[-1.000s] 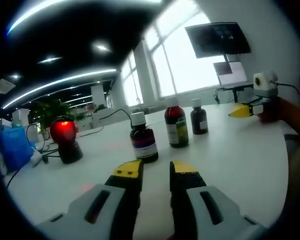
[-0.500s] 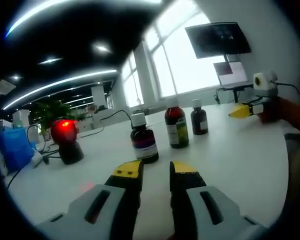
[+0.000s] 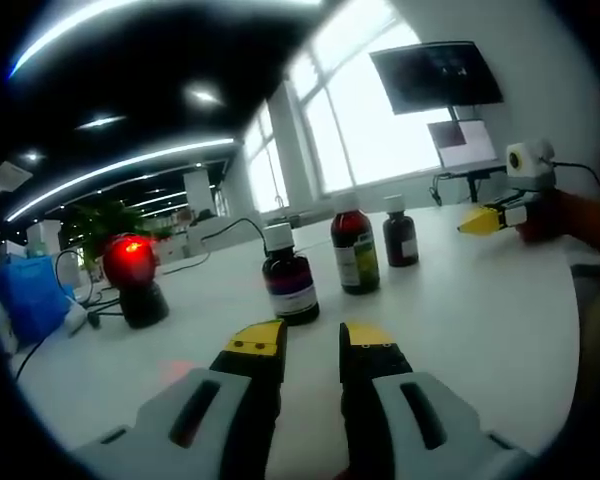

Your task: Rotate the medicine bottle to make it face forward pick up the medicine bottle inspect the drug traceability code place the medicine on the table

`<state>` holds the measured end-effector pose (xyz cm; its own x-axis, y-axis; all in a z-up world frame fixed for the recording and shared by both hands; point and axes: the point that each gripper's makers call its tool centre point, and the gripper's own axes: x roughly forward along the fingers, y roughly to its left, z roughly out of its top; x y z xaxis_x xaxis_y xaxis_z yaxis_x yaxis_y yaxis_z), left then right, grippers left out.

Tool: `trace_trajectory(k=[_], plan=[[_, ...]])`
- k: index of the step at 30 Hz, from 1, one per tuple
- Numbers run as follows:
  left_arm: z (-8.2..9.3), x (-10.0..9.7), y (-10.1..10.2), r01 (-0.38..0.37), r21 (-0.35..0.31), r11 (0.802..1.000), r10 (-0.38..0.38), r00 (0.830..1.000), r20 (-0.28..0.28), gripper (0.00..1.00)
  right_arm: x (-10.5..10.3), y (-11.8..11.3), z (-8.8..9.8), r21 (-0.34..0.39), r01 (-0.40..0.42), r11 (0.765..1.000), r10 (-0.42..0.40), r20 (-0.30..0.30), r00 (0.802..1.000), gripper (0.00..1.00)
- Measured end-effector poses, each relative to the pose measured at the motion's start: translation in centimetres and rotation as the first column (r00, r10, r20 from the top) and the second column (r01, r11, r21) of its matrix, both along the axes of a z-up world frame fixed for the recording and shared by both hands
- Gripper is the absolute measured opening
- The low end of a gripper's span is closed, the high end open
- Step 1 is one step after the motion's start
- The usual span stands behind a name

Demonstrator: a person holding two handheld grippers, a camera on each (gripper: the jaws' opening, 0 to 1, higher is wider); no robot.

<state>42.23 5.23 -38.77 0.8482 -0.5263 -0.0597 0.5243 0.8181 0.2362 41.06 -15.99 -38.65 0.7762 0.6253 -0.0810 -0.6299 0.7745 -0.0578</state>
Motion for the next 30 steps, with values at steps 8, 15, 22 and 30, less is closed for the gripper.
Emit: trace_trajectory(k=[8,15,22,30], plan=[[-0.2,-0.1,-0.1,-0.020,0.052,0.998,0.019,1.000,0.025,0.14,0.2,0.0,0.0,0.013,-0.017,1.000,0.017,-0.006,1.000,0.00],[0.1,0.1,0.4,-0.024,0.008,1.000,0.024,1.000,-0.002,0.14,0.3,-0.3,0.0,0.015,-0.011,1.000,0.011,-0.005,1.000,0.00],[0.7,0.0,0.4,-0.032,-0.037,0.999,0.031,0.999,-0.005,0.14,0.5,-0.4,0.0,0.010,-0.008,1.000,0.008,-0.001,1.000,0.00],[1.6,0.4,0.3,-0.041,-0.046,0.998,0.041,0.999,-0.006,0.16,0.6,-0.5,0.0,0.004,-0.013,1.000,0.013,0.007,1.000,0.00]])
